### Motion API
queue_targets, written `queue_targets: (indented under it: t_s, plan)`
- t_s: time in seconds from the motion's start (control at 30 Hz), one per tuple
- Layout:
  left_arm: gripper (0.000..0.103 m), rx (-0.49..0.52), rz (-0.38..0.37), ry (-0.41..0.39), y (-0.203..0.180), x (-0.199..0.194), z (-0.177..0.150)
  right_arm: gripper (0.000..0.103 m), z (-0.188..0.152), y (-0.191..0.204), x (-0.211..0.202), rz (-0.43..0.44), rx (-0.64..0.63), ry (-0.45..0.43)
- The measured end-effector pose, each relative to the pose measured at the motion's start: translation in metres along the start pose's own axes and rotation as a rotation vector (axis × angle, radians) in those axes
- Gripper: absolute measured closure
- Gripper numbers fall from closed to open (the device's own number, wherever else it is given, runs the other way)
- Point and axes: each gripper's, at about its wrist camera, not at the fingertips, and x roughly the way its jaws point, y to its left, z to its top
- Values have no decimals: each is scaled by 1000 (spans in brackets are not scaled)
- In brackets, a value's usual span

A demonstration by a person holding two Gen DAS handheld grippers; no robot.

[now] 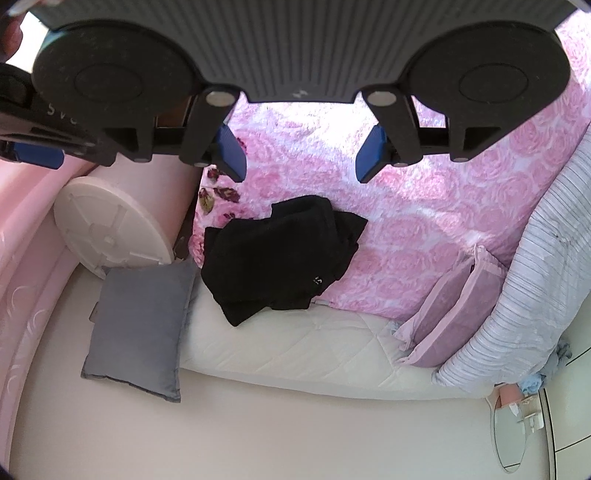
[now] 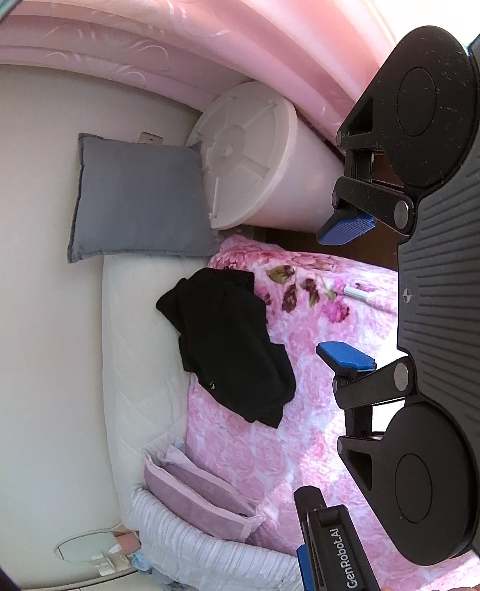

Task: Fold clothes
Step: 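Move both grippers toward the crumpled black garment on the bed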

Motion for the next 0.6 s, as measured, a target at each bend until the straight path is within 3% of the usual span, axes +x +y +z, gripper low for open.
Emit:
queue_targets:
  t_s: [0.6]
  plan:
    - [41,-28,-9,-6,8,3,7,41,19,12,0,-10,-48,-20]
